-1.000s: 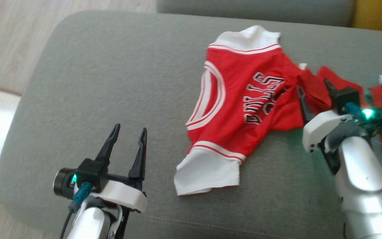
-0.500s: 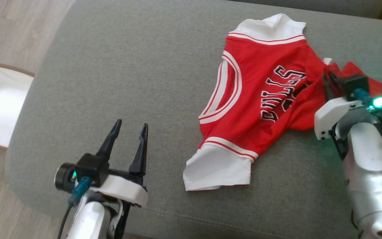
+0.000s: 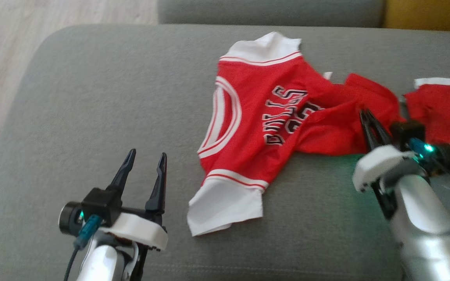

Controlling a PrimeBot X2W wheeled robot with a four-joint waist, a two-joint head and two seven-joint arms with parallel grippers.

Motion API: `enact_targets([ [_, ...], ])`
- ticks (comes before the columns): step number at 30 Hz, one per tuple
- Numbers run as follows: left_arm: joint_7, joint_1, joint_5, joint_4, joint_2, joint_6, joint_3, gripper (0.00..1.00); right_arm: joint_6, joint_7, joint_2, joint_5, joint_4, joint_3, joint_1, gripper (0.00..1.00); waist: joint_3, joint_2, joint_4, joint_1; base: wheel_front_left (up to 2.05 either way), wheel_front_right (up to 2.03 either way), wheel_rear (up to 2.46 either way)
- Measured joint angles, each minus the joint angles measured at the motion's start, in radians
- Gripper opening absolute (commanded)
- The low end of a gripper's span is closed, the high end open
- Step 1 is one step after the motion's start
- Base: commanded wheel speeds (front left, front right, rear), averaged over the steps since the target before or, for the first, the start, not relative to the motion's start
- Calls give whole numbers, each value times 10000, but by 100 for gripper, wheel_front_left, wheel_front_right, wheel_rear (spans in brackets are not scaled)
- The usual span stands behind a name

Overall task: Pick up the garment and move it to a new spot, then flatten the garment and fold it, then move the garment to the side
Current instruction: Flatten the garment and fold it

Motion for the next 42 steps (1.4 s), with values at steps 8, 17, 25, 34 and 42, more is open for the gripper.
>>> enact_targets([
  [8, 0, 181, 0, 23, -10, -4, 4, 100, 0, 1593, -1741, 2368, -2940, 1684, 2182, 0, -455, 0, -878, 0, 0, 0, 0],
  [17, 0, 191, -17, 71, -13, -4, 4, 100, 0, 3429, -3551, 3896, -5572, 2301, 4159, 0, -656, 0, -1256, 0, 0, 0, 0],
  [25, 0, 219, -48, 107, -17, -2, -19, 100, 0, 4358, -3822, 4163, -6349, 1774, 5036, 100, -854, 0, -1512, 0, 0, 0, 0],
  [34, 0, 609, -102, 222, -17, 2, -36, 100, 0, 3822, -1703, 3242, -7051, -1032, 5231, 100, -1212, 0, -1676, 0, 0, 0, 0],
  [42, 0, 627, -102, 401, -17, -105, -63, 100, 0, 2451, 301, 2934, -7488, -1584, 5429, 100, -1250, 0, -1610, 0, 0, 0, 0],
])
